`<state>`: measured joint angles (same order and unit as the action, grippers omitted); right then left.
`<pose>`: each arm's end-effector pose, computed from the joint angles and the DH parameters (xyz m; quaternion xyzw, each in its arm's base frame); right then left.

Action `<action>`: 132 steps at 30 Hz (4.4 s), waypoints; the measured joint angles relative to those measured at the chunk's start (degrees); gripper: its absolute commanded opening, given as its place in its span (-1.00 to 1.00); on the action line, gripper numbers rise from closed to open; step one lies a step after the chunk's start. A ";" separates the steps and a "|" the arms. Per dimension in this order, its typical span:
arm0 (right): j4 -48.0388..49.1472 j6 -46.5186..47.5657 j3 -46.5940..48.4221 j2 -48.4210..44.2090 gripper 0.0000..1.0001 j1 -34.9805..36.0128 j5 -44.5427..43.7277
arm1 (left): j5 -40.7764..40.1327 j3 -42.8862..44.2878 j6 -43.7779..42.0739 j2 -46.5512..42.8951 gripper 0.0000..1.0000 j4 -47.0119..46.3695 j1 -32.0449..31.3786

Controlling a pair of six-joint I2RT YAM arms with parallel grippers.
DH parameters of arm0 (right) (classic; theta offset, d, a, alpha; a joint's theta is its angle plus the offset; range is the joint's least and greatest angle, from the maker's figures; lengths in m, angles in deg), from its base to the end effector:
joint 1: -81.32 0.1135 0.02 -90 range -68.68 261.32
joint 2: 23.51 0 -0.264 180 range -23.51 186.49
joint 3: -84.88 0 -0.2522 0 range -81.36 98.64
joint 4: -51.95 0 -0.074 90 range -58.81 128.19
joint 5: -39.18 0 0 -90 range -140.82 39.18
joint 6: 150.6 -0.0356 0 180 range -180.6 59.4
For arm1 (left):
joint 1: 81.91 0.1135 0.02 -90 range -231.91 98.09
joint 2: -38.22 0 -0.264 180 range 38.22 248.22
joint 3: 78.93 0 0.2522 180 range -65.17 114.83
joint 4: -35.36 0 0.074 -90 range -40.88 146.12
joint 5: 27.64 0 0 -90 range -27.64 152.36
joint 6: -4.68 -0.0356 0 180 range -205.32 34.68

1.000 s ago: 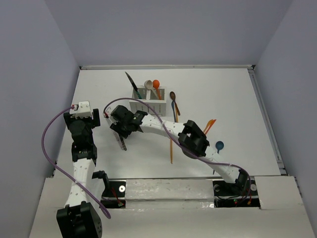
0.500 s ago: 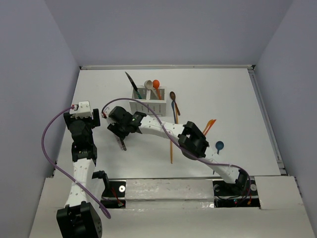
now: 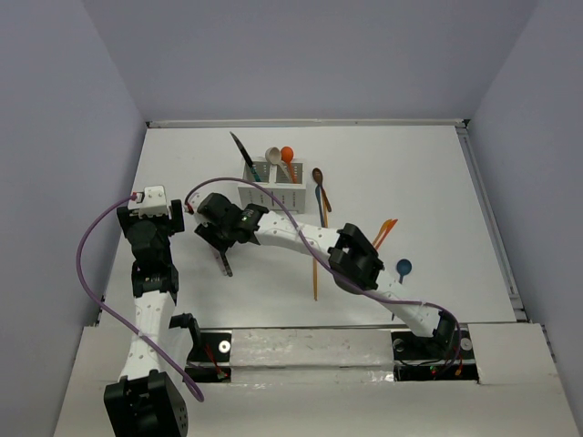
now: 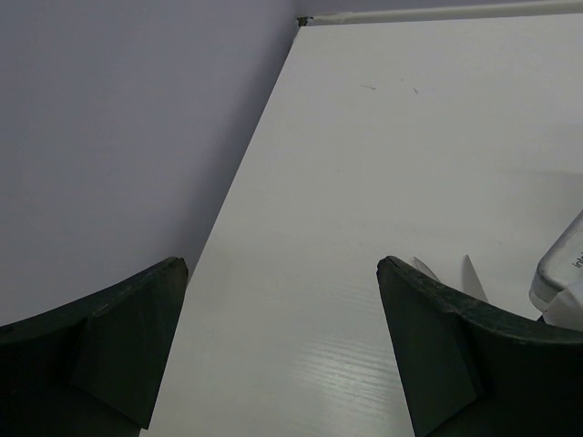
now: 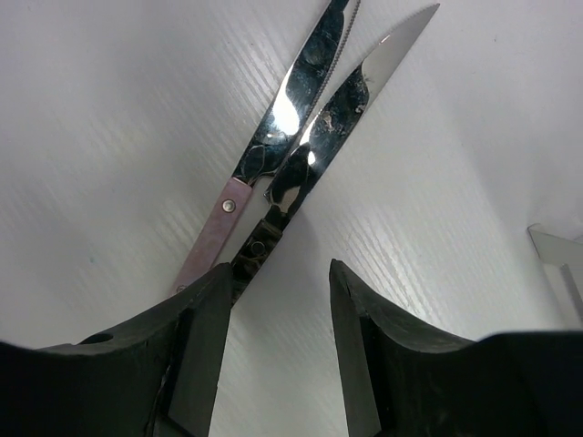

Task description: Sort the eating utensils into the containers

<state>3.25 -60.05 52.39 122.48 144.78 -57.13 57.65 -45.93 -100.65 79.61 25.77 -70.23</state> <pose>0.2561 0.5040 0.1876 -0.4756 0.7989 0.1465 0.3377 0.1766 0.0395 0.2535 -0.0071 0.6997 0.1947 0.6874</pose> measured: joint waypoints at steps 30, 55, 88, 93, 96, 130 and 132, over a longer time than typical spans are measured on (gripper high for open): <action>-3.67 6.56 5.31 4.70 -0.16 -0.20 0.76 | 0.13 -0.04 -0.02 -0.37 0.98 -0.26 0.00; -16.13 9.88 -14.53 -8.68 -0.32 -0.44 -0.87 | -0.02 -0.07 -0.26 -1.88 0.98 -0.83 0.00; -11.41 6.01 -23.12 -18.49 -1.00 -1.29 -1.14 | 0.13 -0.07 -0.28 -1.95 0.98 -0.83 0.00; -5.29 4.59 -23.93 -24.83 -1.00 -1.29 -3.04 | 0.13 -0.07 -0.26 -1.95 0.98 -0.83 0.00; -1.84 3.63 -25.49 -27.89 -1.00 -1.29 -4.50 | 0.09 -0.07 -0.26 -1.95 0.98 -0.83 0.00; 55.25 6.51 -35.01 -23.71 -1.00 -16.02 -6.60 | 2.80 -0.07 -0.24 2.91 0.97 -0.02 0.02; 55.19 5.81 -36.11 -23.65 -1.00 -15.74 -5.64 | 3.23 -0.07 -0.24 3.15 0.97 0.02 0.02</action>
<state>58.44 -54.23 16.28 98.83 129.05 -62.77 60.88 -45.99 -100.89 82.76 25.79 -70.20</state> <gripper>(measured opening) 0.128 0.988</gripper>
